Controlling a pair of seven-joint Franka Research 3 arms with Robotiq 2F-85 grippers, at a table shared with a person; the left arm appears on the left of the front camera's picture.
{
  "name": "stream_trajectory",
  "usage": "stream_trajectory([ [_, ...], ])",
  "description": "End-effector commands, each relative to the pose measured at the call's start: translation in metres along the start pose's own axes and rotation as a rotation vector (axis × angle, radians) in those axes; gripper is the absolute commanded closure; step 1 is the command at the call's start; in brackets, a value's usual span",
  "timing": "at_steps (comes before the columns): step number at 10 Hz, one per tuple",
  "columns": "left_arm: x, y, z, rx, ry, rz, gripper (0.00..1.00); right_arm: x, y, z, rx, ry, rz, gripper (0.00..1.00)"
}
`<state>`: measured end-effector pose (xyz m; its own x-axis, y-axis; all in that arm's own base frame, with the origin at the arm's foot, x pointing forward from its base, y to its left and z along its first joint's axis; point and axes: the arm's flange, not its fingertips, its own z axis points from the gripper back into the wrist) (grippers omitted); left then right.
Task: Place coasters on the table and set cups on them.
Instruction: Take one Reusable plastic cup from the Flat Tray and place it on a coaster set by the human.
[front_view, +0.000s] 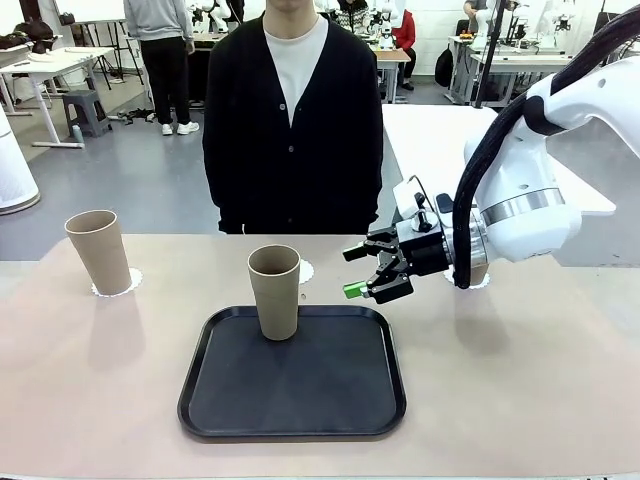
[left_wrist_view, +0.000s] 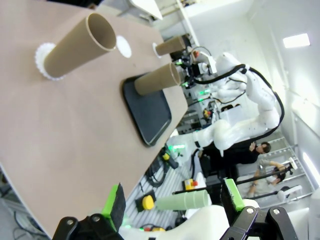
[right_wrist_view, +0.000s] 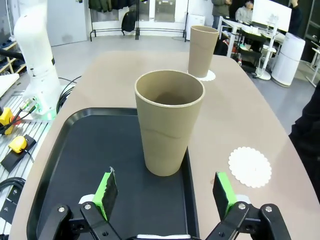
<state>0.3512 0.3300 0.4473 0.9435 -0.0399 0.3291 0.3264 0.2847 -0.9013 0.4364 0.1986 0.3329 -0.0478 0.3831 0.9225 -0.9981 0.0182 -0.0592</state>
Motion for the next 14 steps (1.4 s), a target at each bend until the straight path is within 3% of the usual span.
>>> stream_trajectory([
  [1,-0.001,-0.002,0.001,0.006,-0.002,0.011,0.0,0.001,0.0,-0.001,0.002,-0.002,0.0,0.0],
  [4,-0.001,-0.002,0.001,0.006,-0.002,0.011,0.0,0.0,0.0,0.0,0.0,0.0,0.0,0.0],
  [8,-0.001,-0.002,0.001,0.006,-0.002,0.011,0.0,-0.026,-0.02,-0.031,0.013,-0.063,-0.033,0.0],
  [14,-0.001,-0.002,0.001,0.006,-0.002,0.011,0.0,-0.027,-0.007,-0.082,0.065,-0.066,0.081,0.0],
])
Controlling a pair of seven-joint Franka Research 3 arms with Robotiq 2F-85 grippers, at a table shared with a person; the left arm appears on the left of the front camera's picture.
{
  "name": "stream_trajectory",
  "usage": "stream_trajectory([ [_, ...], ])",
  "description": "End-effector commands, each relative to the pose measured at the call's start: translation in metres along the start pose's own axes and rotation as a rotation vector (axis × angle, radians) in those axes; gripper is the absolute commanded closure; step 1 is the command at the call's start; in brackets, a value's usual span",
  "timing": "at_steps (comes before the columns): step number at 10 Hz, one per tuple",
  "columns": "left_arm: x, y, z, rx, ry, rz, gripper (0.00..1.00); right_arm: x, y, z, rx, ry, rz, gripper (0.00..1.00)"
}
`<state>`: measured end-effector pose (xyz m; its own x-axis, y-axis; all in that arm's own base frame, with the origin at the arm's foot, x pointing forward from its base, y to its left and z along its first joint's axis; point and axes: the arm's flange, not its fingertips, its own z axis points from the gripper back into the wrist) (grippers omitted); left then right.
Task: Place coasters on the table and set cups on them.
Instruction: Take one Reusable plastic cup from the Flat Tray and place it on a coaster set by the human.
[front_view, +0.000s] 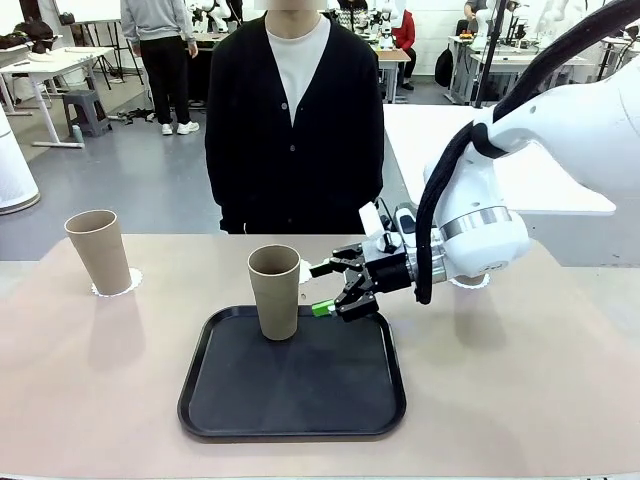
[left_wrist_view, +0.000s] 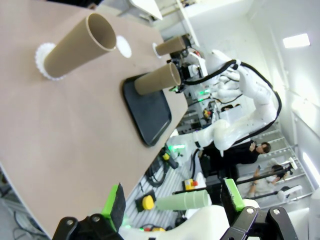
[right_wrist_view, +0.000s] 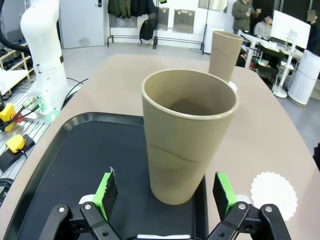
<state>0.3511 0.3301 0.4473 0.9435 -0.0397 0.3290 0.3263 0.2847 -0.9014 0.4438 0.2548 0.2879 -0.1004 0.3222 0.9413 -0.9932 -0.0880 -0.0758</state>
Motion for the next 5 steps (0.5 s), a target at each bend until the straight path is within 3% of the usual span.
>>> stream_trajectory([
  [1,-0.0005,-0.0019,0.0014,0.006,-0.002,0.011,0.0,-0.0088,-0.0039,-0.0143,-0.027,-0.004,0.031,0.0],
  [5,-0.0005,-0.0019,0.0014,0.006,-0.002,0.011,0.0,-0.0148,-0.0068,-0.0219,-0.039,-0.012,0.012,0.0],
])
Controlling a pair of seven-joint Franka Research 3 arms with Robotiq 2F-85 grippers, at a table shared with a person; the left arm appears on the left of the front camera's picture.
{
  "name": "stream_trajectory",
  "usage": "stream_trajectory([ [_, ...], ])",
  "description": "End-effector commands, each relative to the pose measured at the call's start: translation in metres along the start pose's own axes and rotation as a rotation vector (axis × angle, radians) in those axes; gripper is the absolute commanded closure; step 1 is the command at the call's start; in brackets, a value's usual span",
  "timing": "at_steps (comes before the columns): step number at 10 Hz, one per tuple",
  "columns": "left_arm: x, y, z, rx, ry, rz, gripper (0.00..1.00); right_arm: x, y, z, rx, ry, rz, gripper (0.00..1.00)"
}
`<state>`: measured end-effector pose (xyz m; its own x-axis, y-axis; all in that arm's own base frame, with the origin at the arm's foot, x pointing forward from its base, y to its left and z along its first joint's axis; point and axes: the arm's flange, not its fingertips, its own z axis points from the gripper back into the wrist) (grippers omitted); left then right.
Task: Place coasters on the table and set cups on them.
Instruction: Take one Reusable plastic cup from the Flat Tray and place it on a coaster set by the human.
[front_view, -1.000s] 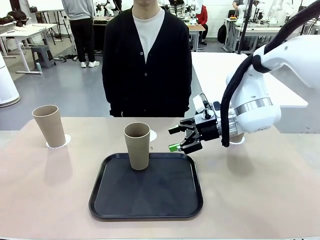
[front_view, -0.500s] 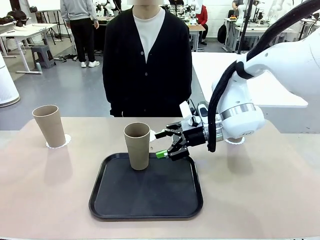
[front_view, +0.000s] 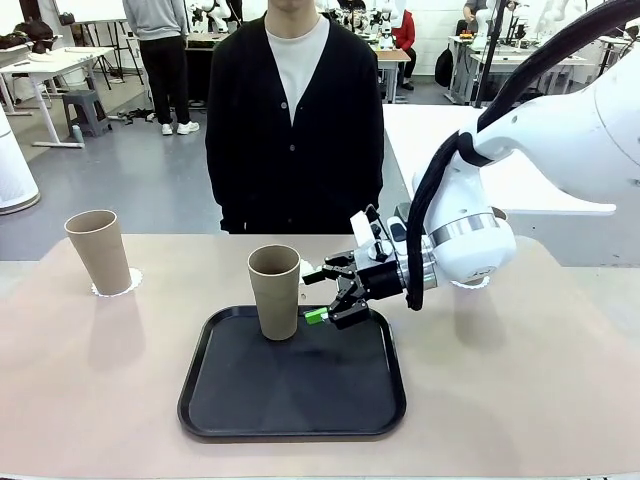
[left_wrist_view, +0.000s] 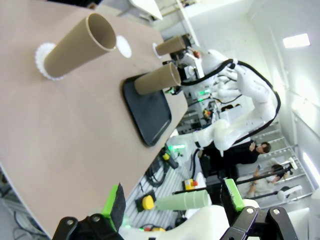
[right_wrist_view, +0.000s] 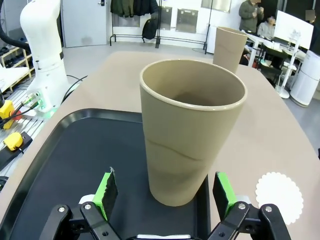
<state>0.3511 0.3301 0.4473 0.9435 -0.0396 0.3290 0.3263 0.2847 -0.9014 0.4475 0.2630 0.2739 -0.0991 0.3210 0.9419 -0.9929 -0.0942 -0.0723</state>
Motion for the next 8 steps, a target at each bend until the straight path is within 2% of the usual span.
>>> stream_trajectory([
  [1,0.0,-0.002,0.001,0.006,-0.002,0.011,0.0,-0.005,-0.005,-0.011,-0.048,-0.008,0.001,0.0],
  [8,0.0,-0.002,0.001,0.006,-0.002,0.011,0.0,-0.012,-0.014,-0.023,-0.053,0.009,-0.093,0.0],
])
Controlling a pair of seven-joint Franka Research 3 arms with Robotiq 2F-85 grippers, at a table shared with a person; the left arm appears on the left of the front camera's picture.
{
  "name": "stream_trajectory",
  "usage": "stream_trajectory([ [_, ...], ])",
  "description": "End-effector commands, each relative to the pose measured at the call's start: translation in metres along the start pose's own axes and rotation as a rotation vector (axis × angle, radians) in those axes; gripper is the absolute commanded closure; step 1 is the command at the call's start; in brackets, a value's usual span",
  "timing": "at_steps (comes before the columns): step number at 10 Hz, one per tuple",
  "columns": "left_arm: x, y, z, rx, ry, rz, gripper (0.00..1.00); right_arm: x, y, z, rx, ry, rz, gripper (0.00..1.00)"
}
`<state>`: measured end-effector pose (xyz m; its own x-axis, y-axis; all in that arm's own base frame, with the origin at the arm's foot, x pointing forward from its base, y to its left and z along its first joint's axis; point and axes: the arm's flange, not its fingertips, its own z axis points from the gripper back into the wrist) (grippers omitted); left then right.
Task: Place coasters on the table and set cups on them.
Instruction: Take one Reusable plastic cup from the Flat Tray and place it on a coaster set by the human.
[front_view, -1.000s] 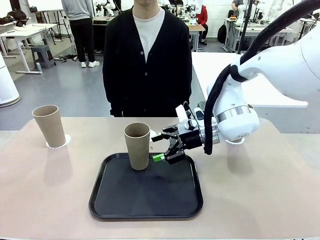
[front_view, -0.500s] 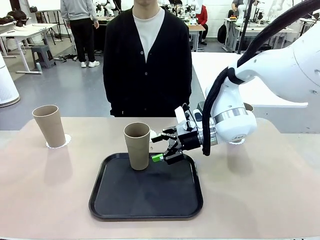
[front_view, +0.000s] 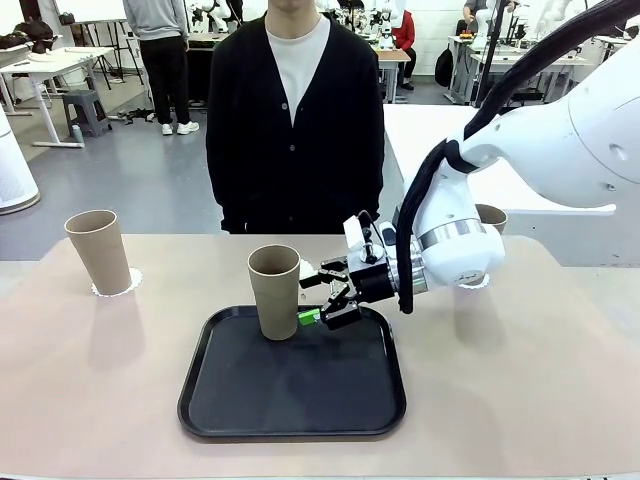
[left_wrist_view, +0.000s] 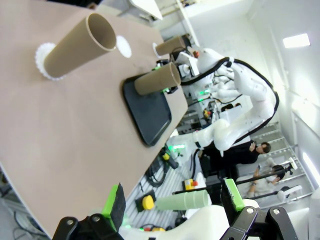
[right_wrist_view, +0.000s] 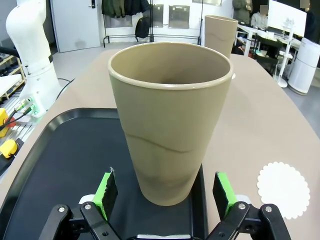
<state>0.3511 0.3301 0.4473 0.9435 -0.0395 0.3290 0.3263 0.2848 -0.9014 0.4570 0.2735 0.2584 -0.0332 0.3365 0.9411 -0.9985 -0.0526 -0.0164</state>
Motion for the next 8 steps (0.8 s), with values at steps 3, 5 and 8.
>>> stream_trajectory([
  [3,0.0,-0.002,0.001,0.006,-0.002,0.011,0.0,0.003,-0.006,-0.013,-0.023,-0.012,-0.029,0.0],
  [5,0.0,-0.002,0.001,0.006,-0.002,0.011,0.0,0.004,-0.008,-0.019,-0.013,-0.018,-0.028,0.0],
  [8,0.0,-0.002,0.001,0.006,-0.002,0.011,0.0,0.006,-0.012,-0.028,-0.007,-0.018,-0.024,0.0],
])
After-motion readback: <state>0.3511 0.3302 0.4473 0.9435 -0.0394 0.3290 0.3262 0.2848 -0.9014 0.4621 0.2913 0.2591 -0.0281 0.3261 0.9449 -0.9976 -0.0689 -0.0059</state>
